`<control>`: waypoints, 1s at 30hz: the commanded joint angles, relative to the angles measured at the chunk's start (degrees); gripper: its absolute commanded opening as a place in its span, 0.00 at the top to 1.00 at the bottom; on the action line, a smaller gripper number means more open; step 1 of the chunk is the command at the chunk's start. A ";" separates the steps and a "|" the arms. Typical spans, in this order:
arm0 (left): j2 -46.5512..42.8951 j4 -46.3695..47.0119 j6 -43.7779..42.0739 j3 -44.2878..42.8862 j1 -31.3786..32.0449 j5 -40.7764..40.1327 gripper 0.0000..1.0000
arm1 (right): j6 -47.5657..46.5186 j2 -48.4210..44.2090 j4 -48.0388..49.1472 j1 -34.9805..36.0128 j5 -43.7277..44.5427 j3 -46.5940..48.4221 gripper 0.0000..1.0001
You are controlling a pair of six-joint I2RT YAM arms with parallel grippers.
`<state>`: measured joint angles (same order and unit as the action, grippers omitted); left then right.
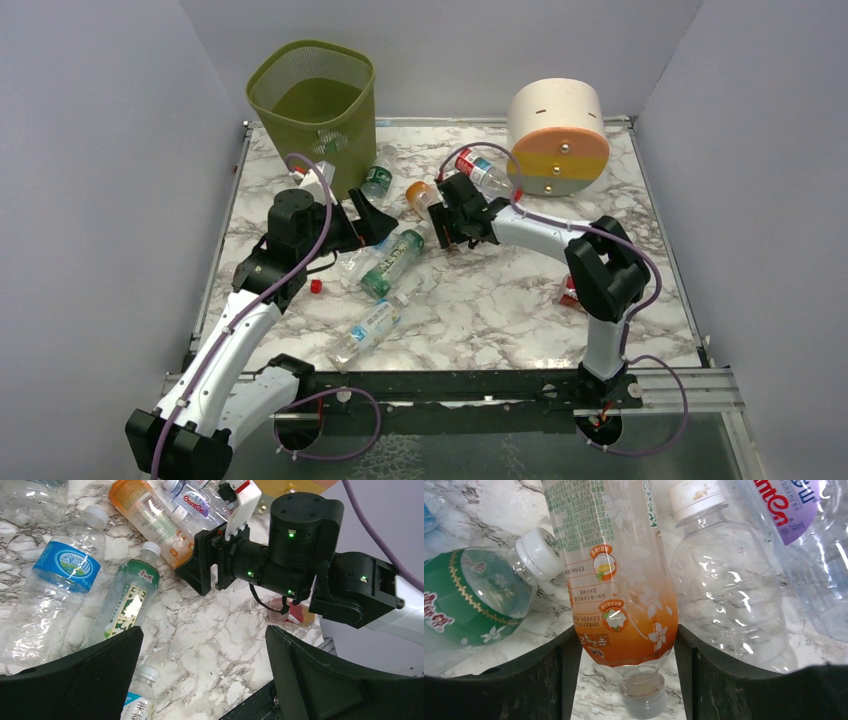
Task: Put the plastic bottles in the bin
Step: Pick up the plastic bottle at the center of the board.
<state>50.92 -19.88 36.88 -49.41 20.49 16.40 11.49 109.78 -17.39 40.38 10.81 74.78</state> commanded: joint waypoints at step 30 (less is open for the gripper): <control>4.18 20.27 15.48 4.85 8.90 -2.93 0.01 | 8.29 -34.67 -0.58 -0.22 -17.77 -11.85 0.38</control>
<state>54.46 -6.48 49.78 -44.91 26.76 17.72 16.95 77.95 -18.96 40.38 -0.49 64.07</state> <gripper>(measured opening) 0.989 0.629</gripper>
